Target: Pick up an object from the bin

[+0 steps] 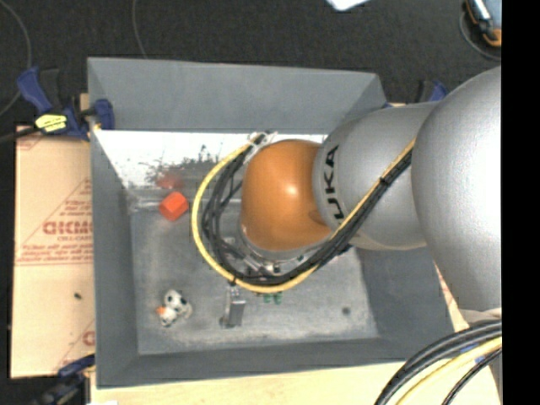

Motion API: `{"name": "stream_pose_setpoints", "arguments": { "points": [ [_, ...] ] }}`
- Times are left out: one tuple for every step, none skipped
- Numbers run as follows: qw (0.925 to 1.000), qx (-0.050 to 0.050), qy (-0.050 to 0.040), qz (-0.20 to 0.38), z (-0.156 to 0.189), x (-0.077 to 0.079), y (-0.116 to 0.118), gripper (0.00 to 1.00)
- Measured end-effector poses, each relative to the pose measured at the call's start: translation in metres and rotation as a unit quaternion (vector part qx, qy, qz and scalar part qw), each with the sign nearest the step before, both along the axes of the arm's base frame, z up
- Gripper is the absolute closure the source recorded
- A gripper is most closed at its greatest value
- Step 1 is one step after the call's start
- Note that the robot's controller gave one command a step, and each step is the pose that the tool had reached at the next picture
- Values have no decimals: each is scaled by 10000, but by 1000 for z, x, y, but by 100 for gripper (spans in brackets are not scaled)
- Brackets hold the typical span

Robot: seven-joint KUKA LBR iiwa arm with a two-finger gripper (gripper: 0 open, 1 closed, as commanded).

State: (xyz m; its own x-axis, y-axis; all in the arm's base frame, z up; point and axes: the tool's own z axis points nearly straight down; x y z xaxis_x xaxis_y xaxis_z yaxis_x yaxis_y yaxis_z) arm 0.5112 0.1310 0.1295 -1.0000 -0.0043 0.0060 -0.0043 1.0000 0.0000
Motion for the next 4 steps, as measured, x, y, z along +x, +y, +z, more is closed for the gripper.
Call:
{"name": "stream_pose_setpoints", "arguments": {
  "points": [
    [10000, 6, -41, -22, 4, 2, -1, 0],
    [9993, 1, -24, 385, 21, 20, -24, 0],
    [9997, 11, -54, -257, 43, 36, -25, 0],
    [9988, 2, -63, 482, 57, 82, -23, 0]
  ]
}}
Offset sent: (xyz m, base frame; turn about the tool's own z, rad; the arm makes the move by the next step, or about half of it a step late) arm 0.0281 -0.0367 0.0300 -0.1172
